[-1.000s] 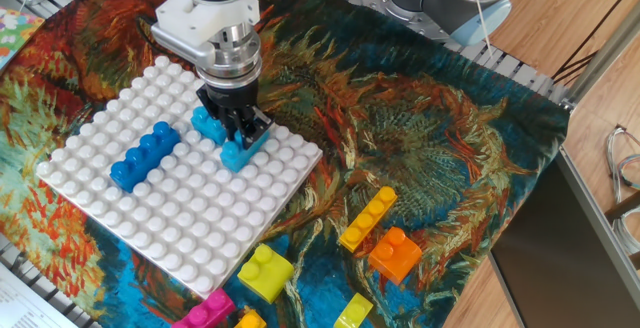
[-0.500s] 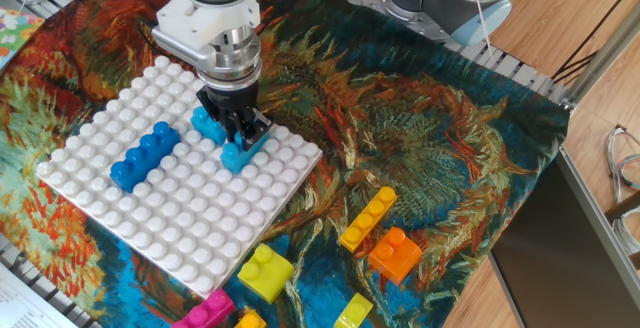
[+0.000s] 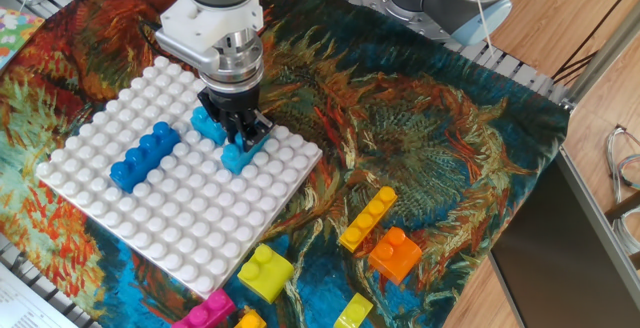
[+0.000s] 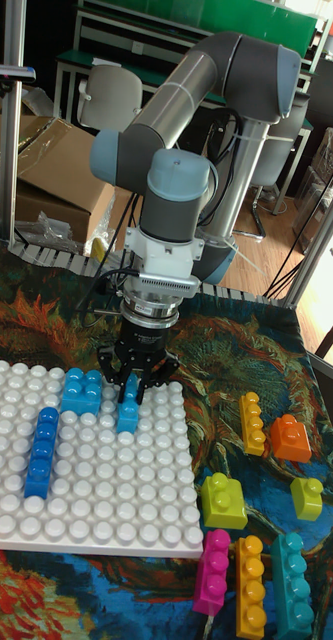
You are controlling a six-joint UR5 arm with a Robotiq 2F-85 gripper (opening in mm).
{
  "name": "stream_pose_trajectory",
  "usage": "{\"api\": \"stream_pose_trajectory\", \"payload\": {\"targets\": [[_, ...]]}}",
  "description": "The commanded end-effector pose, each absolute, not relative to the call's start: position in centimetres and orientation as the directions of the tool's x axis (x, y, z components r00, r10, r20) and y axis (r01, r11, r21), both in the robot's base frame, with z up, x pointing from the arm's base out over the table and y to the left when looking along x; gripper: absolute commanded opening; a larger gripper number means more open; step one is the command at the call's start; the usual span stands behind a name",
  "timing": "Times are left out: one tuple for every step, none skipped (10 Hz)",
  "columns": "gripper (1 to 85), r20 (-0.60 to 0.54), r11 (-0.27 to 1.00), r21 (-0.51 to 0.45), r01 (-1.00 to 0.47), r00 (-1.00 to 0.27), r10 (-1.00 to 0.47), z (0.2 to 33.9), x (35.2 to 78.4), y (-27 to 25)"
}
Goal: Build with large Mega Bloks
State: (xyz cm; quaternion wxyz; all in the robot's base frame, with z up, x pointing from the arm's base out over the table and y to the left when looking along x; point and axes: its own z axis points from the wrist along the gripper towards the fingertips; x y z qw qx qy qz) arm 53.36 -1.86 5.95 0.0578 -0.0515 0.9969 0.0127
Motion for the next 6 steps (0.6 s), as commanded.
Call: {"api": "stream_pose_trajectory", "payload": {"targets": [[1.3,-0.125,0.995,0.029,-0.099,-0.988,-0.095,6.1,53.6,-1.6],[1.3,-0.126,0.995,0.03,-0.098,-0.988,-0.093,6.1,53.6,-1.5],[1.3,-0.126,0.995,0.027,-0.098,-0.988,-0.093,6.1,53.6,-1.6],[9.7,-0.128,0.993,0.004,-0.12,-0.985,-0.119,6.4,53.7,-2.1],[35.0,-0.13,0.99,0.012,-0.138,-0.982,-0.136,6.9,53.7,-1.8],[42.7,-0.125,0.989,0.012,-0.144,-0.982,-0.142,7.1,53.6,-1.7]]}}
